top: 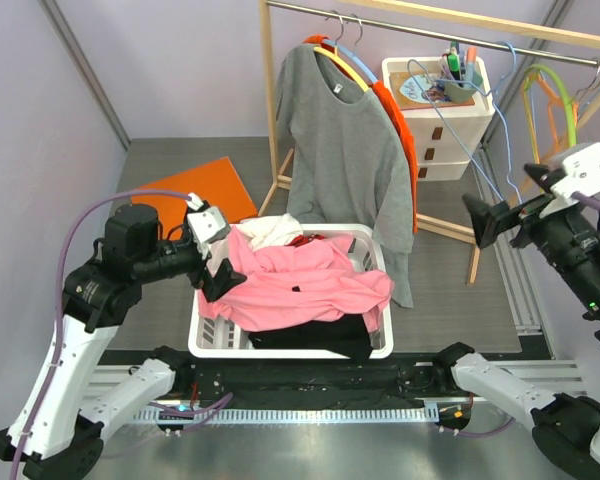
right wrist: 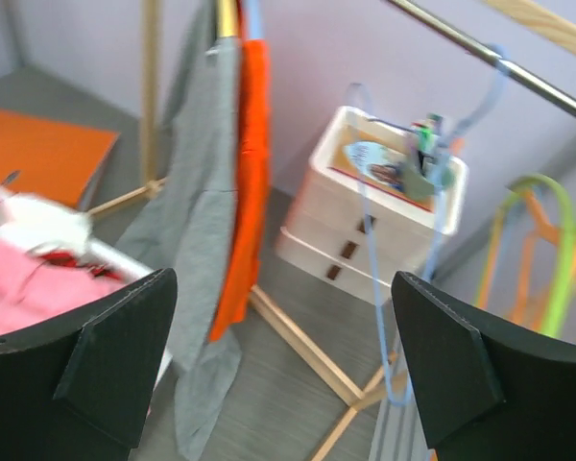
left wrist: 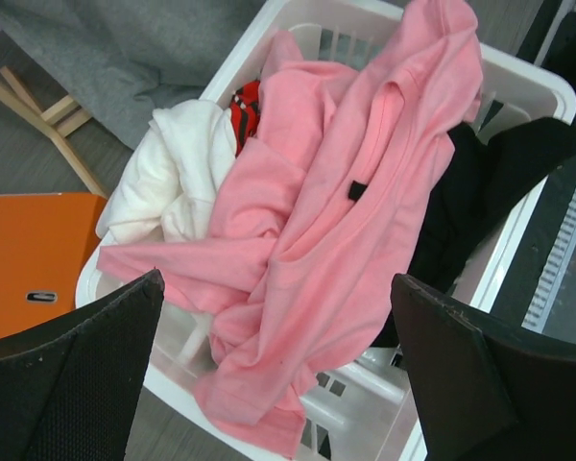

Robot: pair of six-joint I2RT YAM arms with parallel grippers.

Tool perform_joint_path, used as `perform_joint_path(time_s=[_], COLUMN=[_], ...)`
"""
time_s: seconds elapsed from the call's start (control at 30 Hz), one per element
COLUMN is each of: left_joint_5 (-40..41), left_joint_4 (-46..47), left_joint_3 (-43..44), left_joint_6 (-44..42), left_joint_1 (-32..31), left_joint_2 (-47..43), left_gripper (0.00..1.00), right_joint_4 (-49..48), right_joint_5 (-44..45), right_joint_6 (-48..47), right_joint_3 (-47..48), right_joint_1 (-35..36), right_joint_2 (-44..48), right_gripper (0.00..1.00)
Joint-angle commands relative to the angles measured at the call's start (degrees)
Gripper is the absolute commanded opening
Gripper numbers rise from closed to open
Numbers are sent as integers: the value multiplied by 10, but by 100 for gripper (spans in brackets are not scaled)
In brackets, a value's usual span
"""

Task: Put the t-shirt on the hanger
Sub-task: Pick up the hanger from the clothesline.

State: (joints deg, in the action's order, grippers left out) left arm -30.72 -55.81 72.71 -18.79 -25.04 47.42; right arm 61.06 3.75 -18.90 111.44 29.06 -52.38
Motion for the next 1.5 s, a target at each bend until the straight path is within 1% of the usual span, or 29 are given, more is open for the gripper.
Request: perform_joint_path(time_s=[0.0, 0.03, 0.1, 0.13, 0.17, 0.23, 0.33, 0.53, 0.63, 0.9, 1.0, 1.03, 1.07, 1.17, 1.27, 1.3, 1.37, 1.4, 1.47], left_joint_5=[-17, -28, -39, -59, -66, -80, -85, -94, -98, -98, -97, -98, -97, -100, -101, -101, -101, -102, -102], left_joint_4=[75, 77, 91, 97, 104, 131, 147, 148, 151, 160, 158, 158, 158, 161, 159, 160, 162, 161, 162], left_joint_3=[24, 24, 23, 22, 17, 10, -5, -6, -12, -26, -24, -24, -23, -24, -24, -23, -22, -22, -21], left_joint_6=[67, 71, 90, 96, 117, 134, 147, 139, 139, 138, 134, 134, 134, 133, 135, 134, 134, 135, 135], left_joint_1=[3, 3, 2, 2, 3, 3, 3, 3, 3, 3, 2, 3, 3, 3, 3, 2, 3, 3, 2], left_joint_2=[14, 22, 31, 36, 36, 33, 22, 8, 6, -4, -5, -4, -4, -1, 2, 2, 5, 5, 7], left_gripper=[100, 100, 100, 100, 100, 100, 100, 100, 100, 100, 100, 100, 100, 100, 100, 100, 100, 100, 100], right_joint_4=[-44, -48, -53, -53, -53, -54, -55, -61, -75, -124, -131, -130, -132, -137, -144, -147, -164, -170, -184], right_joint_5=[217, 243, 280, 298, 316, 347, 345, 289, 271, 200, 167, 135, 124, 58, -1, -13, -23, -26, -29], right_joint_6=[67, 75, 74, 75, 73, 62, 58, 67, 55, 22, 18, 18, 18, 12, 15, 15, 18, 18, 19], right_joint_3=[-5, -1, 42, 61, 96, 120, 120, 78, 56, -17, -33, -35, -44, -62, -80, -84, -95, -97, -99], right_joint_1=[-40, -41, -41, -40, -40, -44, -66, -150, -161, -247, -276, -282, -283, -299, -300, -301, -301, -301, -302], right_joint_2=[-73, -90, -134, -174, -191, -228, -240, -244, -236, -228, -233, -233, -232, -217, -197, -193, -186, -186, -189], right_gripper=[98, 97, 97, 95, 95, 94, 91, 90, 90, 90, 90, 90, 89, 82, 72, 61, 47, 34, 25])
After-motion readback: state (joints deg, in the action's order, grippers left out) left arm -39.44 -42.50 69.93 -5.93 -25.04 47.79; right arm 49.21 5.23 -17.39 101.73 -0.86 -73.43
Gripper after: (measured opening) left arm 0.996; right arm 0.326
